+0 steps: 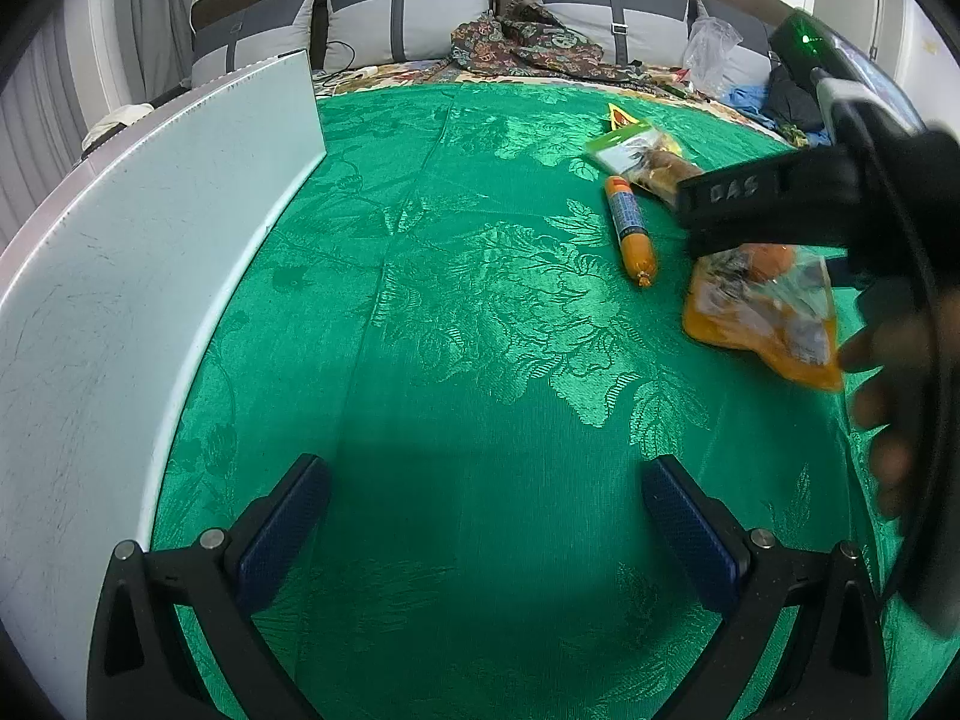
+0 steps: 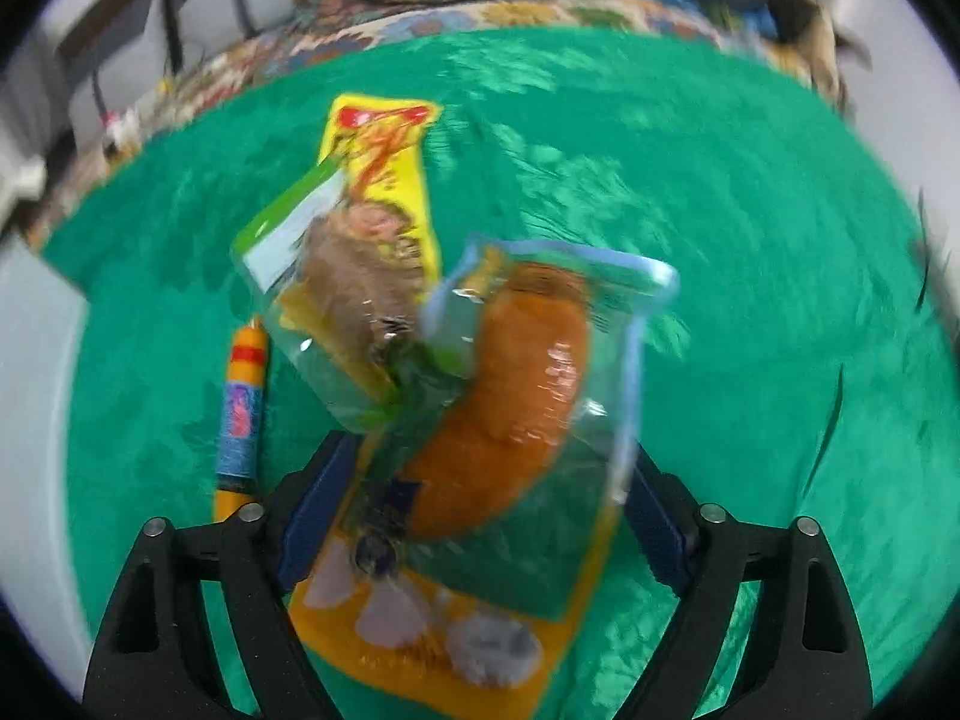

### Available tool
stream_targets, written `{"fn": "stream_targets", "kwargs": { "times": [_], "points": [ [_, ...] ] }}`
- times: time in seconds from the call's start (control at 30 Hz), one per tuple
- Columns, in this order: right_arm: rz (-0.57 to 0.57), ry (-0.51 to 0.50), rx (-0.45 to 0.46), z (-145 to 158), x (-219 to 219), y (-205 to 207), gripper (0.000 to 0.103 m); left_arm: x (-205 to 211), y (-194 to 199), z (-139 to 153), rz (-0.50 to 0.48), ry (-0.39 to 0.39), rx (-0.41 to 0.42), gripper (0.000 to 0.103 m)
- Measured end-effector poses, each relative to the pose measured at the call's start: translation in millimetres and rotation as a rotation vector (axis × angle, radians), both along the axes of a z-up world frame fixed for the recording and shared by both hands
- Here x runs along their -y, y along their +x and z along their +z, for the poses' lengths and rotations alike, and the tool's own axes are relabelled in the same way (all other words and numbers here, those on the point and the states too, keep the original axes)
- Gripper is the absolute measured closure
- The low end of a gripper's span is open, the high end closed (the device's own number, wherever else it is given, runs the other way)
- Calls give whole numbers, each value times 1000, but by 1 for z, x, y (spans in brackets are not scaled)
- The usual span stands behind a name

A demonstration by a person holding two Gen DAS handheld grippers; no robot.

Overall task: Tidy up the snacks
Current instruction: 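Grasp the orange sausage pouch with the right tool and lift it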

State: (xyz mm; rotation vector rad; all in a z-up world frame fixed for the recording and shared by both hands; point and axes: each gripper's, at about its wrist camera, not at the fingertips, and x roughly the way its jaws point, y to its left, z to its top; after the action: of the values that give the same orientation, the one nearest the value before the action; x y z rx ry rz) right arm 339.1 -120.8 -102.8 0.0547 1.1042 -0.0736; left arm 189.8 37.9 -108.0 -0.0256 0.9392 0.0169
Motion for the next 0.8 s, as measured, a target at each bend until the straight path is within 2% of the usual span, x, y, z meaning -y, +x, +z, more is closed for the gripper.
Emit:
{"fn": "stream_targets", "kwargs": {
  "times": [0.07,0.17,0.23,0.37,0.43,0.57,0.63,0.8],
  "points": [
    [44,-7,82,0,-1,-10,10,0,0,0,0,0,0,0],
    [172,-7,137,0,12,-23,11,0,1,0,-1,0,0,0],
    [218,-22,139,1,26,-33,16,0,1,-1,0,0,0,0],
    [215,-34,128,2,71,-61,15,0,1,0,0,0,0,0],
    [232,-39,141,2,97,-81,15,0,1,0,0,0,0,0],
    [265,-57,184,-2,123,-116,14,0,0,0,0,0,0,0],
    [266,-26,214,-4,146,-134,12,0,0,-1,0,0,0,0],
    [264,9,216,-7,162,-137,12,0,0,-1,0,0,0,0]
  ]
}}
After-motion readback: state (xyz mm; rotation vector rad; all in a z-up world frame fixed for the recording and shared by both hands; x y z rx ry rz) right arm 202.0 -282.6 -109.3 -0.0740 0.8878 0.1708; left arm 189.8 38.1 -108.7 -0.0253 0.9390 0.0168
